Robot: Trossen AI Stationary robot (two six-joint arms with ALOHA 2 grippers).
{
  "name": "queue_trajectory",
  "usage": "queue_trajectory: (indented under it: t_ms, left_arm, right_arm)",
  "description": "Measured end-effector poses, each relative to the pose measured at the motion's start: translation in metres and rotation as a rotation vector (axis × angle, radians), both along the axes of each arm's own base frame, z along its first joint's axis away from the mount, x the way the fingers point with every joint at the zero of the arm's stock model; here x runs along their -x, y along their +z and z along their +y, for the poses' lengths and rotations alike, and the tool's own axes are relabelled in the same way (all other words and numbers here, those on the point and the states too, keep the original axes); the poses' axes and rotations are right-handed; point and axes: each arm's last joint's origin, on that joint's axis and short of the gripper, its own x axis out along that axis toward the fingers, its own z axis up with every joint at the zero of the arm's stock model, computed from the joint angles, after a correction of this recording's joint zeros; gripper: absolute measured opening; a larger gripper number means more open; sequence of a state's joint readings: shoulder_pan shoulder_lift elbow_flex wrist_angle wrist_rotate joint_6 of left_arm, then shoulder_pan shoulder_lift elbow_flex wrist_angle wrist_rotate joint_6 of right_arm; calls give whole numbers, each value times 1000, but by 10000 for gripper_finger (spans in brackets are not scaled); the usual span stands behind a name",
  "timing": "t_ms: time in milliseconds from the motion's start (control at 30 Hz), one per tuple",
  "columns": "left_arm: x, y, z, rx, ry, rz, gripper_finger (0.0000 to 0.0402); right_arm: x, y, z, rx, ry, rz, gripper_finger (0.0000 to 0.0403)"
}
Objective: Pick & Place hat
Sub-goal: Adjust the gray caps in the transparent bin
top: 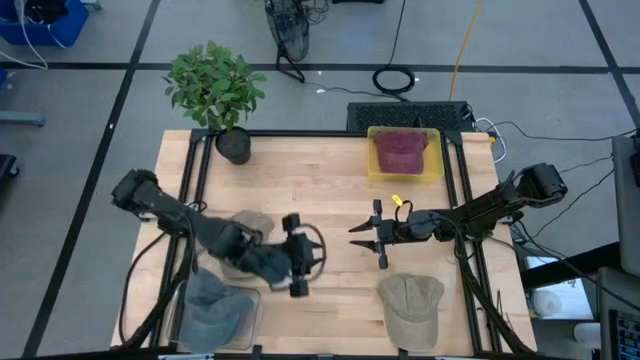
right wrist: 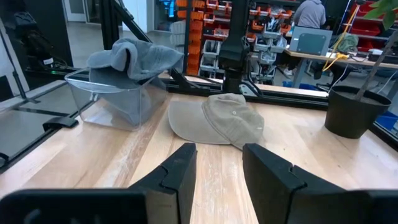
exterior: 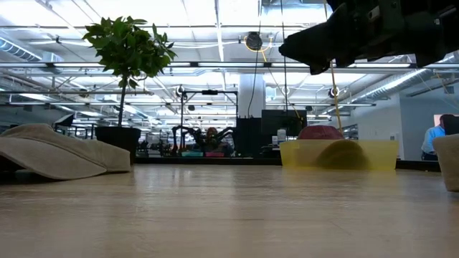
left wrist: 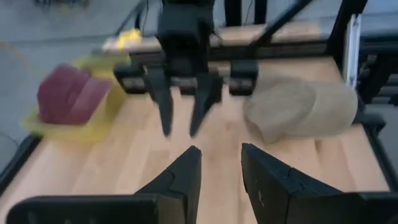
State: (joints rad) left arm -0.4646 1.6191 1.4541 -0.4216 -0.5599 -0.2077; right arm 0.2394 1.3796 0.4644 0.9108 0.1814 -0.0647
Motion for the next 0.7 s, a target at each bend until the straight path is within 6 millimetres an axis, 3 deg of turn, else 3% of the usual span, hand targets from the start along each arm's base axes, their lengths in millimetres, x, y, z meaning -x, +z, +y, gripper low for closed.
queue_trajectory:
  t_ms: [67,300,400,533,700]
  left_arm:
    - [2,-1,11,24,-36,-91,117]
    - [41,-14,47,66,-85,-328,117]
    - [57,-20,52,78,-107,-400,117]
    - [79,-11,55,97,-128,-455,117]
    - [93,-11,51,99,-158,-457,117]
  right_arm:
    - [0,-1,0,1,0,6,121]
    - [0,-1,0,3,0,10,121]
    - [0,-1,0,2,0,8,121]
    - [0,-1,0,3,0,11,121]
    - [0,-1,0,3,0,9,121]
